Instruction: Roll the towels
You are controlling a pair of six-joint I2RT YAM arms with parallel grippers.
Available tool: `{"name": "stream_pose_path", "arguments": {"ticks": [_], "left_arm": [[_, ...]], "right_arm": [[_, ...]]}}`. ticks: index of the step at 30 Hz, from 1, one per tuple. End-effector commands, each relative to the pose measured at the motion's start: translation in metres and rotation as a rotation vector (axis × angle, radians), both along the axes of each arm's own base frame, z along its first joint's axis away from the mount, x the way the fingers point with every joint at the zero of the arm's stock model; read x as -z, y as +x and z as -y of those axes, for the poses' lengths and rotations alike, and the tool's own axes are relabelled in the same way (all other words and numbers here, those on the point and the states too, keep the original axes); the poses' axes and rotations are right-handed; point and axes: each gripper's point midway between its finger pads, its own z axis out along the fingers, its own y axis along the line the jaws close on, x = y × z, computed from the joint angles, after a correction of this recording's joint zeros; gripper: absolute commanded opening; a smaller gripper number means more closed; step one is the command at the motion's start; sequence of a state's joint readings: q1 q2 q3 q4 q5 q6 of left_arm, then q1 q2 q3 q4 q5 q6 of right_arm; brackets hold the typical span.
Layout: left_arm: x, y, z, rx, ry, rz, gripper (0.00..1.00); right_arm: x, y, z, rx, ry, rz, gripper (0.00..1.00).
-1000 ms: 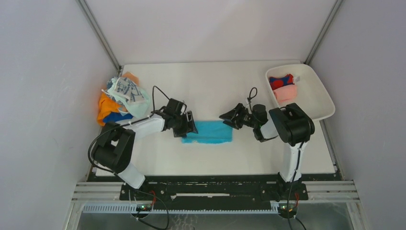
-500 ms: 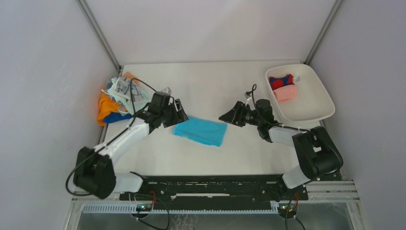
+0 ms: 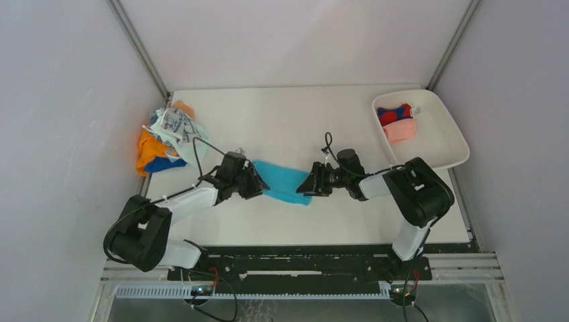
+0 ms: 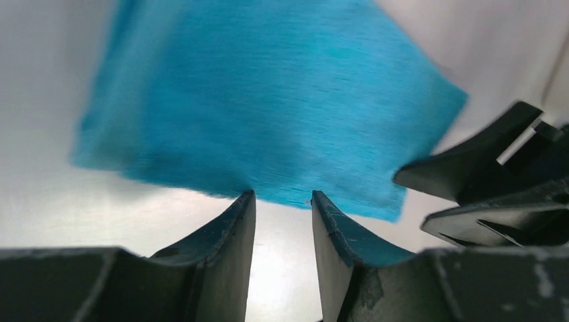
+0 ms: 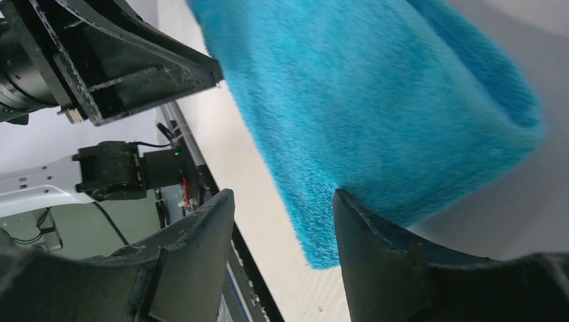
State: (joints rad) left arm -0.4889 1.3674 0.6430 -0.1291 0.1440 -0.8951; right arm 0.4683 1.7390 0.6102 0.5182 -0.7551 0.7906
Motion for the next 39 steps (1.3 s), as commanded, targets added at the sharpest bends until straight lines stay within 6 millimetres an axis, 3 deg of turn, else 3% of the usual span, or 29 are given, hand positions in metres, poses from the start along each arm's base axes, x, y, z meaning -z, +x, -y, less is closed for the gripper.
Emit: {"name": "stream_pose_path", "arguments": {"ticks": [1, 4, 8, 11, 17, 21, 26, 31, 34, 39], "left_arm": [[0.027, 0.007, -0.029, -0.132, -0.007, -0.029, 0.41], [0.045, 0.007, -0.039, -0.133, 0.032, -0.085, 0.39], [0.055, 0.013, -0.038, -0.071, 0.101, -0.141, 0.38], [0.048, 0.031, -0.033, -0.022, 0.133, -0.134, 0.39], [0.033, 0.069, -0.034, 0.054, 0.248, -0.087, 0.41], [0.019, 0.078, -0.036, 0.09, 0.281, -0.038, 0.45], [-0.022, 0.071, -0.037, 0.072, 0.239, 0.066, 0.49], [-0.061, 0.061, -0.019, 0.079, 0.143, 0.162, 0.47], [-0.06, 0.059, -0.008, 0.092, 0.093, 0.161, 0.44], [-0.03, 0.071, 0.002, 0.112, 0.102, 0.093, 0.39]], "right_arm": [[0.016, 0.0, 0.0, -0.024, -0.033, 0.004, 0.55], [0.029, -0.01, 0.003, -0.023, -0.067, -0.045, 0.55], [0.034, -0.027, 0.001, -0.048, -0.111, -0.069, 0.55], [0.03, -0.046, -0.011, -0.093, -0.125, -0.065, 0.55], [0.003, -0.085, -0.052, -0.242, -0.119, 0.031, 0.55], [-0.029, -0.075, -0.052, -0.244, -0.143, 0.168, 0.58], [-0.058, -0.052, -0.024, -0.183, -0.178, 0.293, 0.59], [-0.058, -0.032, -0.005, -0.138, -0.197, 0.31, 0.59], [-0.053, -0.028, -0.008, -0.144, -0.175, 0.292, 0.58], [-0.027, -0.03, -0.009, -0.16, -0.21, 0.235, 0.56]]}}
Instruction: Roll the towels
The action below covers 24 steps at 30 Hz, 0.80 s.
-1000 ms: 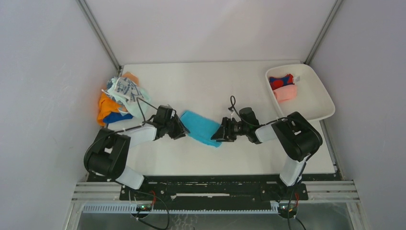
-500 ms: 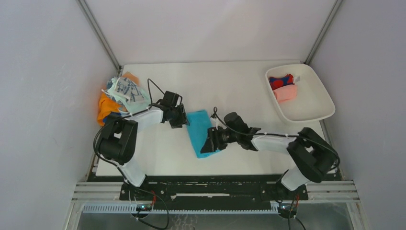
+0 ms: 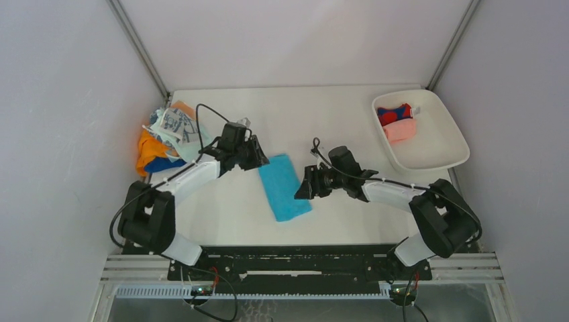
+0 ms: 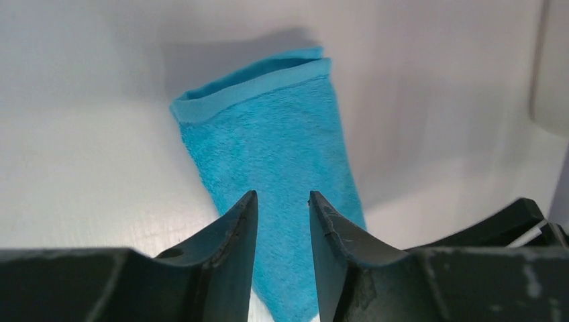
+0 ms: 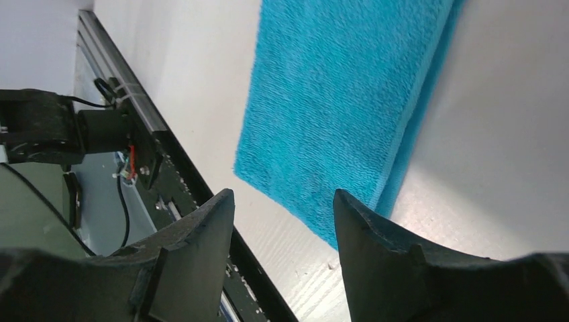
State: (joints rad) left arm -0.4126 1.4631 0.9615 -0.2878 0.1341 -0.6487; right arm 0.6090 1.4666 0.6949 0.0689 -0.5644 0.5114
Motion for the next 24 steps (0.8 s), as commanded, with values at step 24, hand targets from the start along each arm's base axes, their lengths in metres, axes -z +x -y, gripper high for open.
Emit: {"name": "stream_pose_path", "arguments": {"ticks": [24], "left_arm": [[-0.023, 0.067, 0.018, 0.127, 0.226, 0.134, 0.49]], "right_arm": [[-0.011, -0.018, -0.06, -0.22, -0.087, 0.214, 0.58]]}}
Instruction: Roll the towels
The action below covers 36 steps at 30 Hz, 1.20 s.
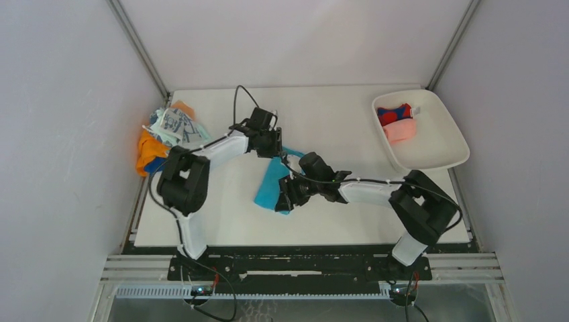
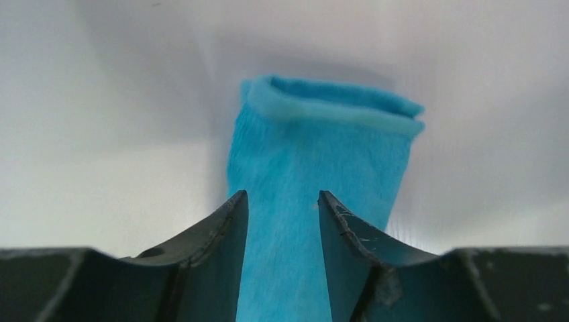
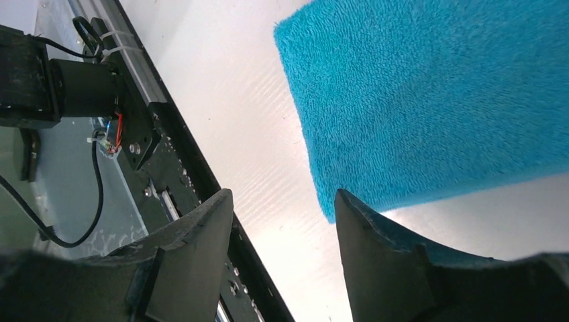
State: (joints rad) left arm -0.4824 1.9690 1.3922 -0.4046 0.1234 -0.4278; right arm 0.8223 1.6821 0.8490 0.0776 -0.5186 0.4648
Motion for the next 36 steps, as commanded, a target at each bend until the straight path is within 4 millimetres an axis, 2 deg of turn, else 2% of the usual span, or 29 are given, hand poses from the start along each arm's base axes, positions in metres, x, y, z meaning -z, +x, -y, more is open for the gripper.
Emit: {"name": "stream_pose_path", "arguments": {"ticks": [1, 5, 7, 10, 12, 13, 17, 19, 22, 25, 29, 31, 36], "left_arm": [[-0.098, -0.001, -0.043, -0.108, -0.009, 0.244, 0.5], [-0.134, -0.03, -0.08, -0.262, -0.084, 0.32, 0.53], [-0.144, -0.049, -0.099, -0.331, -0.114, 0.364, 0.57], [-0.15, -0.077, -0.125, -0.432, -0.164, 0.419, 0.77], [-0.148, -0.096, -0.141, -0.486, -0.2, 0.44, 0.95], [-0.144, -0.105, -0.146, -0.52, -0.231, 0.44, 0.99], [-0.134, -0.132, -0.16, -0.601, -0.361, 0.449, 1.0], [-0.12, -0.142, -0.165, -0.64, -0.389, 0.43, 1.0], [-0.097, -0.154, -0.162, -0.672, -0.43, 0.372, 0.99], [-0.073, -0.163, -0.148, -0.684, -0.508, 0.263, 0.88], [-0.041, -0.175, -0.139, -0.692, -0.511, 0.134, 0.82], [-0.031, -0.179, -0.136, -0.69, -0.497, 0.087, 0.81], [-0.023, -0.181, -0.125, -0.686, -0.471, 0.047, 0.81]], "right_arm": [[-0.039, 0.015, 0.009, -0.026, -0.014, 0.23, 0.58], [-0.045, 0.019, 0.017, -0.052, -0.062, 0.351, 0.62], [-0.047, 0.02, 0.02, -0.066, -0.081, 0.395, 0.65], [-0.047, 0.02, 0.02, -0.095, -0.097, 0.439, 0.67], [-0.045, 0.017, 0.018, -0.132, -0.109, 0.473, 0.69], [-0.043, 0.017, 0.018, -0.148, -0.121, 0.492, 0.72], [-0.034, 0.016, 0.015, -0.216, -0.183, 0.563, 0.75], [-0.03, 0.014, 0.013, -0.259, -0.212, 0.599, 0.75], [-0.022, 0.009, 0.008, -0.335, -0.251, 0.649, 0.76], [-0.009, 0.005, 0.002, -0.407, -0.295, 0.682, 0.75], [0.006, 0.003, -0.009, -0.471, -0.348, 0.713, 0.71], [0.013, 0.005, -0.011, -0.484, -0.384, 0.727, 0.68], [0.03, 0.006, -0.011, -0.499, -0.432, 0.716, 0.62]]}}
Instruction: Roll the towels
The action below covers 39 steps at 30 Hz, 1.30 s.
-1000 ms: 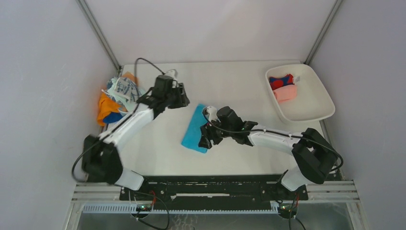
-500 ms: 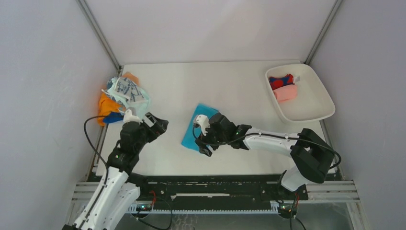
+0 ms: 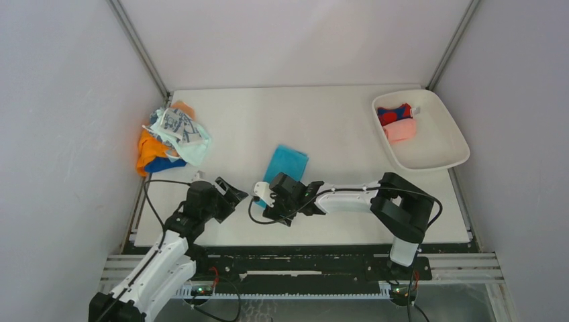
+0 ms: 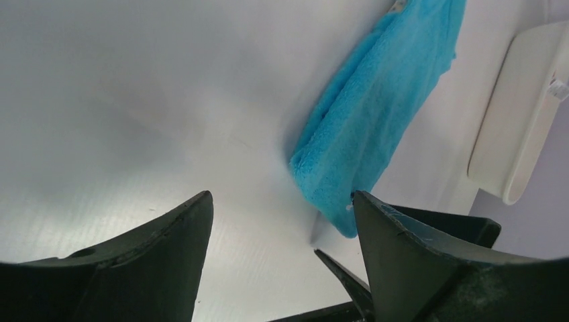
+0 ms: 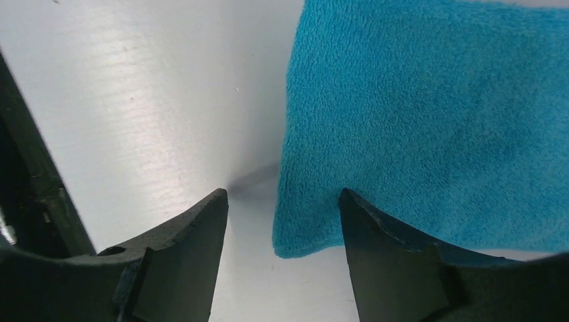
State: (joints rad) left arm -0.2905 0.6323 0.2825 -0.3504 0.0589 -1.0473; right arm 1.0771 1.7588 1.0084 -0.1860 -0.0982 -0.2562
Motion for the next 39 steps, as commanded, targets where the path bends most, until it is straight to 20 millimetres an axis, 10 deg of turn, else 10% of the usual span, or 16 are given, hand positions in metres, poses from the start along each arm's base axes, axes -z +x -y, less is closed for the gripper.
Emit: {"name": "stream_pose_path", "arguments": {"ticks": [1, 11, 18, 28, 39], "left_arm": [[-0.002, 0.004, 0.015, 0.002, -0.053, -0.005, 0.81], [0.022, -0.001, 0.023, -0.039, -0.103, -0.104, 0.79], [0.029, -0.006, 0.025, -0.083, -0.143, -0.152, 0.8], [0.029, -0.004, 0.034, -0.138, -0.171, -0.199, 0.76], [0.033, -0.012, 0.051, -0.175, -0.215, -0.263, 0.62]], "right_arm": [[-0.001, 0.011, -0.007, -0.013, -0.026, 0.068, 0.6], [0.029, 0.009, 0.001, 0.031, -0.123, 0.065, 0.24], [0.015, -0.01, -0.016, 0.042, 0.023, -0.114, 0.01], [-0.022, -0.018, -0.027, 0.074, 0.327, -0.448, 0.0], [-0.016, -0.009, -0.025, 0.158, 0.373, -0.509, 0.0]]}}
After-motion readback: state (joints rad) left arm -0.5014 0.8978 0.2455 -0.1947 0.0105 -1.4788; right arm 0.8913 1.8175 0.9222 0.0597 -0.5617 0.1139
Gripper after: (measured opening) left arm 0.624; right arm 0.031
